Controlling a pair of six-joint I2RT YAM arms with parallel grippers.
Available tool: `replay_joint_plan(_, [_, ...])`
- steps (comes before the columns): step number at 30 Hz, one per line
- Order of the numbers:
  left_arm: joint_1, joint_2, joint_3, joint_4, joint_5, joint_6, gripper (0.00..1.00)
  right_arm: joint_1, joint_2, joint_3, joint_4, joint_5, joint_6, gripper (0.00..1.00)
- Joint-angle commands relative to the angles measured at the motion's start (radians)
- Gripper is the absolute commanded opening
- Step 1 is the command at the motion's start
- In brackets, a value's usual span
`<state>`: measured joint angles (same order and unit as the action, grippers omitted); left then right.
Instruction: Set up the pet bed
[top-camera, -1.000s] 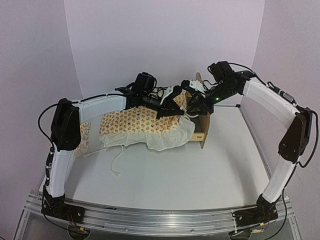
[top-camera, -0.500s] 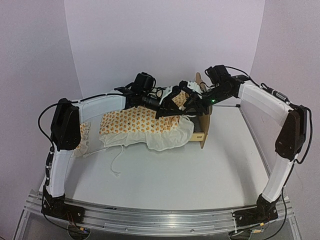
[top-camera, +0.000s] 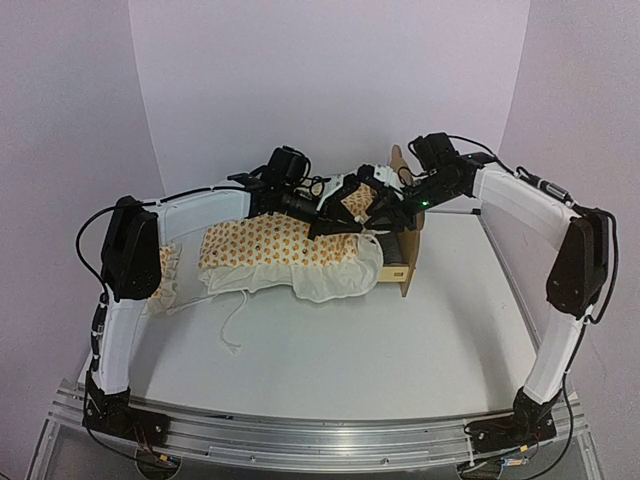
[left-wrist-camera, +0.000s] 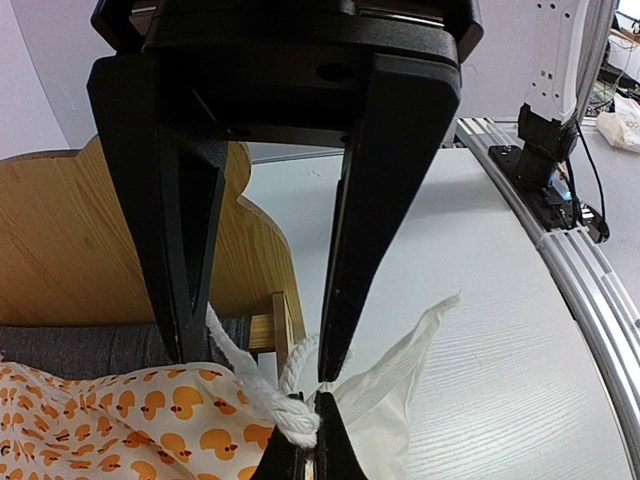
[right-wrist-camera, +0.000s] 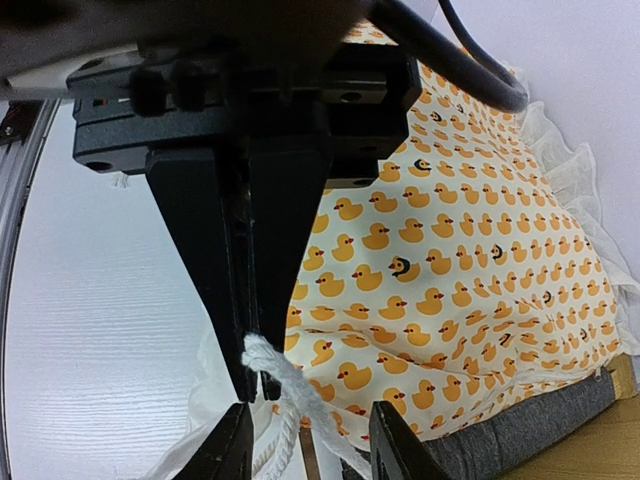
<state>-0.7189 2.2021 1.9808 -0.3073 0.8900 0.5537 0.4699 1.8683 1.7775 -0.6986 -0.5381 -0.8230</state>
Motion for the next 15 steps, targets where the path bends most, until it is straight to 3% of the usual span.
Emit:
replay_joint_plan(1, [-0.016, -0.026, 0.029, 0.055, 0.028, 0.032, 0.00, -0.005, 0.022, -0.020, -0.033, 0.024, -0.018, 0.40])
replay_joint_plan(7, [-0.011, -0.020, 0.035, 0.085, 0.035, -0.014, 0.00, -0.011, 0.006, -0.051, -0.016, -0.026, 0.012, 0.43])
replay_joint_plan(10, [-0.007, -0.022, 0.030, 0.092, 0.063, -0.028, 0.00, -0.061, -0.035, -0.130, 0.122, -0.147, 0.150, 0.48])
replay_joint_plan(15, [-0.009, -0.028, 0.017, 0.092, 0.091, -0.006, 0.00, -0.066, -0.070, -0.180, 0.213, -0.128, 0.145, 0.51])
